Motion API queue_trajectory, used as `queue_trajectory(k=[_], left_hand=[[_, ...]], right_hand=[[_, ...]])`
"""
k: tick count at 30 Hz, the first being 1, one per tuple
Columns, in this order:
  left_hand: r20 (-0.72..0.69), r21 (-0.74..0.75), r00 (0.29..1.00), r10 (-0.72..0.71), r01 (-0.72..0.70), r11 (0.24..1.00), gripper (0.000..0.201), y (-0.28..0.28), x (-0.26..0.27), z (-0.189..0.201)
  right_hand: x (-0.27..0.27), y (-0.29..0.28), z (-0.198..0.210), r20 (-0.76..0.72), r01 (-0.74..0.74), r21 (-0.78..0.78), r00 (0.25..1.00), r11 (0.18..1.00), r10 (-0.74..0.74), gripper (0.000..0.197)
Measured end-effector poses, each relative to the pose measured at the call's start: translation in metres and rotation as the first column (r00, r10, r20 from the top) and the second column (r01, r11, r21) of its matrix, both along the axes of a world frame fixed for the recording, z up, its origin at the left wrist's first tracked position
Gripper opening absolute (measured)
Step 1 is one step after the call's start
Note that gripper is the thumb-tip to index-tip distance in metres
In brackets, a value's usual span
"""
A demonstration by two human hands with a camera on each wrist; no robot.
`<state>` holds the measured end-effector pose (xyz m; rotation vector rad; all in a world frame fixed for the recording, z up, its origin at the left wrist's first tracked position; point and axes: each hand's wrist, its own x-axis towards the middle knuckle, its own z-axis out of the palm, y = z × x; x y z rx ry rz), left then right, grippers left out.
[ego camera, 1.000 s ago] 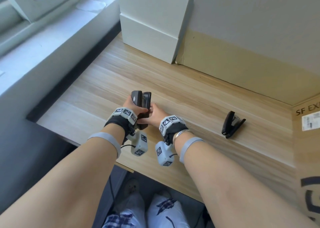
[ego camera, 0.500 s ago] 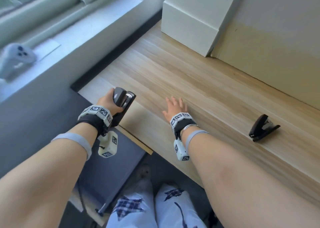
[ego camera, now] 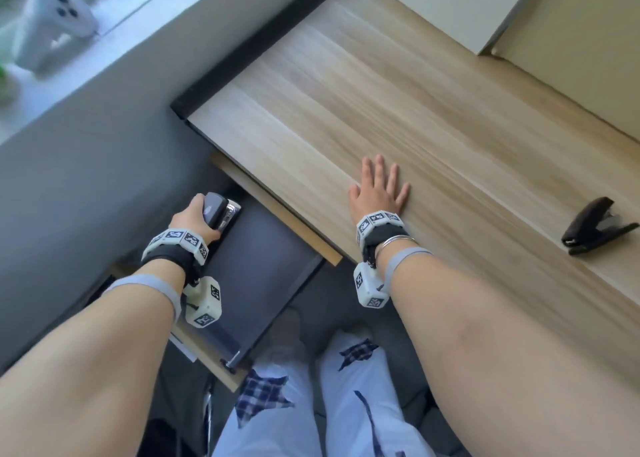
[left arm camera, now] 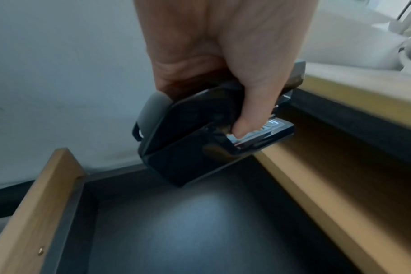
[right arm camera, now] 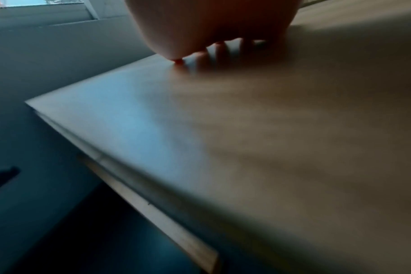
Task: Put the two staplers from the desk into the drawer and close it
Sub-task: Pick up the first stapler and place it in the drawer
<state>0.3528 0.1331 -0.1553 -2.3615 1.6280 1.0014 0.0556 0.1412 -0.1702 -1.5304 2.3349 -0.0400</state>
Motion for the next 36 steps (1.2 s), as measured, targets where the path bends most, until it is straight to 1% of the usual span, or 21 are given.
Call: queue_trajectory(k=[5, 10, 14, 17, 19, 22, 25, 30, 36], left_hand=[[0.04, 0.043, 0.999, -0.019, 0.017, 0.999, 0.048, 0.004, 0.014, -0.052], [0.064, 0.099, 0.997, -0.05, 0.044, 0.994, 0.048, 0.007, 0.02, -0.103], [0.051, 0.173, 0.994, -0.097, 0.087, 0.981, 0.057, 0.006, 0.031, -0.14], [0.041, 0.198, 0.994, -0.098, 0.088, 0.976, 0.065, 0.005, 0.039, -0.16], [0.037, 0.211, 0.995, -0.095, 0.086, 0.974, 0.075, 0.003, 0.044, -0.169], [0.043, 0.216, 0.991, -0.123, 0.111, 0.97, 0.078, -0.003, 0.049, -0.181], [0.047, 0.202, 0.987, -0.155, 0.142, 0.969, 0.076, -0.004, 0.052, -0.191], [0.038, 0.164, 0.991, -0.132, 0.124, 0.979, 0.067, -0.001, 0.053, -0.196], [0.04, 0.139, 0.991, -0.124, 0.118, 0.983, 0.06, 0.001, 0.048, -0.202]], right_hand=[[0.006, 0.002, -0.009, -0.066, 0.03, -0.043, 0.997, 0.999, -0.033, 0.058], [0.006, 0.002, -0.011, -0.108, 0.03, -0.044, 0.994, 0.999, -0.035, 0.058], [0.006, 0.001, -0.015, -0.138, 0.035, -0.032, 0.99, 0.999, -0.039, 0.058], [0.008, 0.002, -0.017, -0.165, 0.04, -0.063, 0.985, 0.997, -0.05, 0.058], [0.008, 0.001, -0.018, -0.174, 0.043, -0.071, 0.983, 0.997, -0.055, 0.058], [0.008, 0.001, -0.019, -0.185, 0.044, -0.059, 0.981, 0.997, -0.055, 0.058], [0.008, 0.001, -0.019, -0.196, 0.046, -0.062, 0.979, 0.997, -0.057, 0.058], [0.009, 0.001, -0.02, -0.224, 0.044, -0.058, 0.973, 0.997, -0.055, 0.058], [0.01, 0.001, -0.019, -0.215, 0.051, -0.064, 0.975, 0.997, -0.064, 0.058]])
